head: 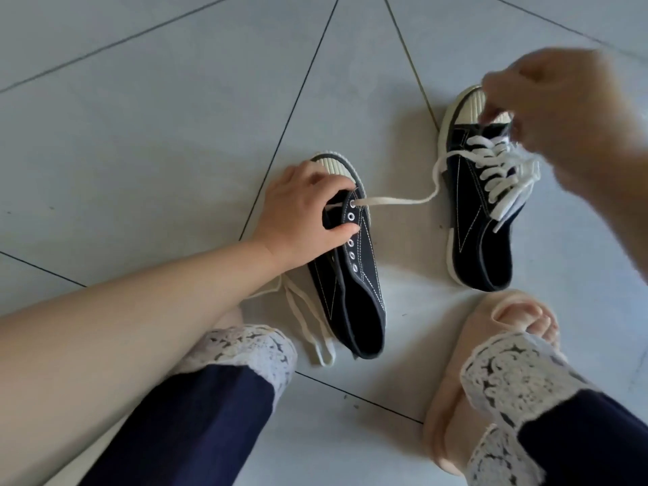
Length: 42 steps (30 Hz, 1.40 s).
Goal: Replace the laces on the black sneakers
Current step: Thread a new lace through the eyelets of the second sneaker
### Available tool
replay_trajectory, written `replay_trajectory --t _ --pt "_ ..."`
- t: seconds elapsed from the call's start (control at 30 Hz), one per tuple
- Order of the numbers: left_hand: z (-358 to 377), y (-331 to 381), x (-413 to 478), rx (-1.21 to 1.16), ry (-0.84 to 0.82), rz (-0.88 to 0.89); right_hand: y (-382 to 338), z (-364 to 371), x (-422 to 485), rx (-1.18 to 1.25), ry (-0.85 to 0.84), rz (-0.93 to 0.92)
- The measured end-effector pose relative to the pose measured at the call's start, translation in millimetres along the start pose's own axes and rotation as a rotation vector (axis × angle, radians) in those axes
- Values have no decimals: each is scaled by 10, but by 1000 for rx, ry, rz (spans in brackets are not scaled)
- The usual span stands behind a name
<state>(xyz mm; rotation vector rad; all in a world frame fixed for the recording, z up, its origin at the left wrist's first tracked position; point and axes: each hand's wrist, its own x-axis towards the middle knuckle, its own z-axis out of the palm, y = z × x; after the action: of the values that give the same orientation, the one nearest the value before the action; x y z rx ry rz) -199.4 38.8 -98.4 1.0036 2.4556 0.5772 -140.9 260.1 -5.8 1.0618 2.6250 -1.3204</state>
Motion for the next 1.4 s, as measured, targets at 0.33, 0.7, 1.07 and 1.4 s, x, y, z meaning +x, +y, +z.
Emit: replay_trajectory --t 0.33,0.7,1.07,1.4 --pt "-56 -40 -92 -162 -27 -84 350 1088 -226 -454 -372 -160" --pt "20 76 28 -17 -72 -28 291 1047 -189 -350 -465 -36" --pt "33 89 41 30 -144 47 342 805 -221 -541 -485 -134" --pt "32 29 51 9 -162 52 303 549 -290 -484 -425 -153"
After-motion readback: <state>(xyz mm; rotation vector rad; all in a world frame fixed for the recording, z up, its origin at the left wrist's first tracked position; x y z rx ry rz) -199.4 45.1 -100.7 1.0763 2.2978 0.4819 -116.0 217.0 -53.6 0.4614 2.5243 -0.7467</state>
